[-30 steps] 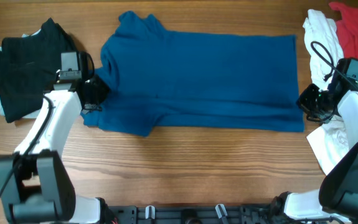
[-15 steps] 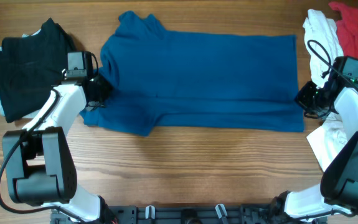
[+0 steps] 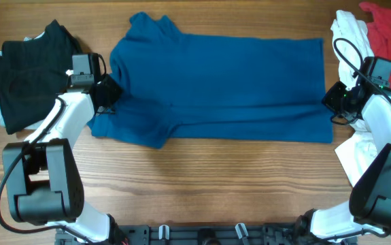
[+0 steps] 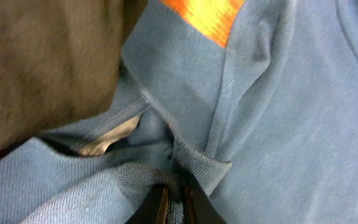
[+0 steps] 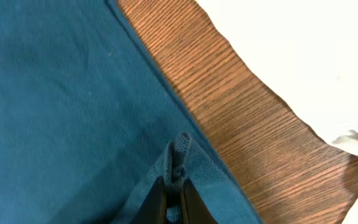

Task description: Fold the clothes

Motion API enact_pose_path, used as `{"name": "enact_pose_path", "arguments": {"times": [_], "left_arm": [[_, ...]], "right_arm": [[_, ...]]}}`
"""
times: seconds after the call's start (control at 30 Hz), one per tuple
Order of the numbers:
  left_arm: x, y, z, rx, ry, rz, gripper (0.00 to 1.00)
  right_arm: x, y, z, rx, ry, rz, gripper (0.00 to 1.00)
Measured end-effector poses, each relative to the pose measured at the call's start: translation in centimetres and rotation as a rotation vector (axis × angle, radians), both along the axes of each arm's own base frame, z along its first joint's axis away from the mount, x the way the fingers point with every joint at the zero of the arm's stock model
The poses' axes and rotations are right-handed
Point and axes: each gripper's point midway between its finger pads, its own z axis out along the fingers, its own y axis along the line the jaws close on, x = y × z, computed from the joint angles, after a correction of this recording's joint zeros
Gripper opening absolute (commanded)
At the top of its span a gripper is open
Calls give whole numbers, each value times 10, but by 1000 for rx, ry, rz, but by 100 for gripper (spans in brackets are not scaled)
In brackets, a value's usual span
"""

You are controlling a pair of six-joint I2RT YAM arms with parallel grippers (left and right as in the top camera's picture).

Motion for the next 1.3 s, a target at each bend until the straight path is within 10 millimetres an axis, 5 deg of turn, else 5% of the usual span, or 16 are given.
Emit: {"name": "enact_pose_path", "arguments": {"times": [0.67, 0.77, 0.87, 0.93, 1.17, 1.3], "left_arm": [[23, 2, 14, 0, -108, 15, 11], [24, 2, 15, -4, -115, 21, 22], [24, 2, 14, -5, -113, 23, 49], [20, 1, 12, -9, -94, 29, 56], [-26, -1, -12, 1, 116, -10, 62], [-35, -2, -14, 9, 153, -35, 63]], "right_arm": [[5, -4, 2, -19, -22, -12, 4], [6, -4, 2, -20, -23, -12, 5], [6, -3, -2, -15, -15, -11, 36], [6, -1, -7, -12, -2, -2, 60], [1, 7, -16, 3, 42, 12, 64], [-9, 10, -19, 17, 82, 12, 63]]}}
